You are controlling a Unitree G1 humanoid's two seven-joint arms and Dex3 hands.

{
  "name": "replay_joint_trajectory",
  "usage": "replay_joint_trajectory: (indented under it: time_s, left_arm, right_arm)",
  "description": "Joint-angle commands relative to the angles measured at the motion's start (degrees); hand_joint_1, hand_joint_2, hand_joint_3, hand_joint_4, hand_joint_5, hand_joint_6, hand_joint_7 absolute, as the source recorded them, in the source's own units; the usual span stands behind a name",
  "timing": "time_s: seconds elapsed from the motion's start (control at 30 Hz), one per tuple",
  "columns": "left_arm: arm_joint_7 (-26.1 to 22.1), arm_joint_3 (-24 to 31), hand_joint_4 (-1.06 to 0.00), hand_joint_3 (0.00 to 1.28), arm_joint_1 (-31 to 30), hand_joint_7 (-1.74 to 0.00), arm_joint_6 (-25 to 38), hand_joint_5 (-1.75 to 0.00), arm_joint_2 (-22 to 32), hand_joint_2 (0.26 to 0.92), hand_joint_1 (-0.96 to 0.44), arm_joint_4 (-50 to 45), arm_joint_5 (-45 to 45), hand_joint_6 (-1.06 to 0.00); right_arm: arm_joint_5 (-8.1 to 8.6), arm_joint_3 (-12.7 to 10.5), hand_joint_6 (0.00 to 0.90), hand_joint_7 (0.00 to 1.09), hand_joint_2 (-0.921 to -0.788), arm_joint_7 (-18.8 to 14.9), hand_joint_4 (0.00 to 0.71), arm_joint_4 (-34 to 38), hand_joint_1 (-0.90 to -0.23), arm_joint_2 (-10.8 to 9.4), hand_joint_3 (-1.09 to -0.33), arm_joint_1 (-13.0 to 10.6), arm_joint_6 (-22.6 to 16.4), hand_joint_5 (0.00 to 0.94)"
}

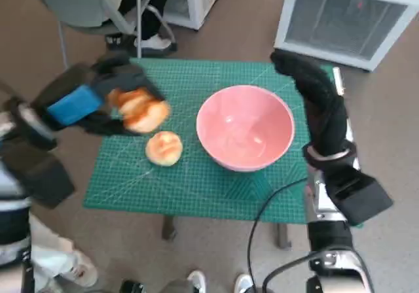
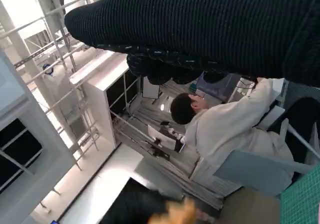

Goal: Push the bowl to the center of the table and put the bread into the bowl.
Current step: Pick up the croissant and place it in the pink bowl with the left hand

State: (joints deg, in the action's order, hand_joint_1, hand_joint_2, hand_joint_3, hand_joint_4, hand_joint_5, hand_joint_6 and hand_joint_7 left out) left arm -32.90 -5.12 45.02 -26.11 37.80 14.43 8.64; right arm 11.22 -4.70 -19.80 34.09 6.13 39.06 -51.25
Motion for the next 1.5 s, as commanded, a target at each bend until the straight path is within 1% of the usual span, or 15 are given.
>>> replay_joint_trajectory:
  time_s: [0.03,0.27,0.43,0.6,0.73,0.83,0.9,0.97,1.0,1.03,1.07,1.1,1.2,1.3,1.5]
  left_arm:
    - [1.2,-4.0,-0.61,0.07,6.1,-1.18,-2.8,-1.17,-5.1,0.92,0.0,7.5,3.1,-0.69]
    - [1.6,-7.8,-0.63,0.07,12.7,-1.2,-4.8,-1.14,-11.3,0.92,0.0,19.3,5.6,-0.68]
    - [3.9,-10.5,-0.61,0.09,16.6,-1.25,-6.2,-1.13,-15.1,0.92,0.0,28.4,9.1,-0.67]
    - [6.4,-12.2,-0.57,0.1,18.9,-1.22,-6.9,-1.19,-17.9,0.921,0.0,35.3,11.7,-0.67]
    - [8.0,-13.2,-0.56,0.1,20.0,-1.2,-7.2,-1.22,-20.0,0.92,0.0,40.3,12.9,-0.67]
    - [7.4,-13.2,-0.57,0.1,20.3,-1.21,-6.4,-1.21,-21.3,0.92,0.0,43.2,12.5,-0.66]
    - [6.2,-13.2,-0.59,0.14,20.4,-1.22,-5.6,-1.27,-21.9,0.921,0.0,44.8,12.1,-0.57]
    - [5.1,-13.4,-0.54,0.22,20.3,-1.34,-5.2,-1.34,-22.2,0.921,0.0,45.9,12.1,-0.44]
    - [4.7,-13.5,-0.43,0.22,20.2,-1.13,-5.1,-1.09,-22.2,0.885,-0.05,46.2,12.2,-0.35]
    - [3.8,-13.7,-0.41,0.2,20.0,-1.03,-5.0,-0.96,-22.1,0.879,-0.07,46.3,12.2,-0.33]
    - [3.2,-13.8,-0.35,0.16,19.9,-0.86,-5.0,-0.68,-22.1,0.873,-0.11,46.4,12.3,-0.26]
    - [2.4,-13.8,-0.32,0.12,19.6,-0.75,-5.1,-0.48,-22.0,0.876,-0.13,46.4,12.1,-0.22]
    - [0.9,-13.5,-0.22,0.06,19.1,-0.6,-5.1,-0.19,-21.8,0.864,-0.17,46.1,11.4,-0.15]
    - [0.8,-13.3,-0.17,0.03,18.1,-0.55,-6.2,-0.08,-21.4,0.852,-0.21,45.0,11.4,-0.11]
    - [2.2,-13.3,-0.1,0.02,15.6,-0.51,-7.0,-0.01,-19.7,0.851,-0.26,40.9,11.9,-0.05]
  right_arm:
    - [0.41,0.0,-0.001,0.74,-0.921,-0.7,0.333,1.1,-0.57,-0.5,-0.8,-0.4,-0.5,0.021]
    - [0.76,-0.2,-0.001,0.73,-0.921,-1.3,0.332,1.7,-0.567,-0.2,-0.803,-0.4,-1.4,0.022]
    - [0.84,-0.4,-0.001,0.73,-0.921,-1.6,0.332,1.5,-0.564,0.3,-0.803,-0.4,-1.6,0.022]
    - [0.98,-0.7,-0.001,0.73,-0.921,-1.8,0.33,1.3,-0.563,0.7,-0.799,-0.6,-1.8,0.021]
    - [0.71,-1.0,-0.001,0.73,-0.921,-1.6,0.33,1.1,-0.562,1.0,-0.795,-0.9,-2.3,0.021]
    - [0.5,-1.3,-0.001,0.73,-0.921,-1.4,0.33,1.2,-0.561,1.1,-0.791,-0.9,-2.6,0.022]
    - [0.4,-1.5,-0.001,0.73,-0.921,-1.2,0.331,1.2,-0.56,1.2,-0.789,-0.9,-2.7,0.022]
    - [0.27,-1.6,-0.001,0.73,-0.921,-1.0,0.331,1.2,-0.558,1.2,-0.787,-0.9,-2.7,0.022]
    - [0.2,-1.7,-0.001,0.73,-0.921,-0.9,0.331,1.2,-0.556,1.1,-0.787,-0.8,-2.7,0.022]
    - [0.08,-1.8,-0.001,0.73,-0.921,-0.7,0.331,1.1,-0.555,1.1,-0.787,-0.9,-2.7,0.022]
    - [0.0,-1.9,-0.001,0.73,-0.921,-0.6,0.331,1.1,-0.553,1.1,-0.786,-0.9,-2.7,0.022]
    - [-0.12,-1.9,-0.001,0.73,-0.921,-0.4,0.331,1.0,-0.551,1.1,-0.786,-1.0,-2.7,0.022]
    - [-0.43,-2.1,-0.001,0.73,-0.921,0.0,0.332,0.9,-0.548,1.0,-0.786,-1.0,-2.8,0.023]
    - [-0.43,-2.2,-0.001,0.73,-0.921,0.1,0.332,1.0,-0.548,0.9,-0.786,-1.1,-2.8,0.023]
    - [-0.76,-1.9,-0.001,0.73,-0.921,0.5,0.332,0.9,-0.55,0.5,-0.786,-1.0,-3.0,0.023]
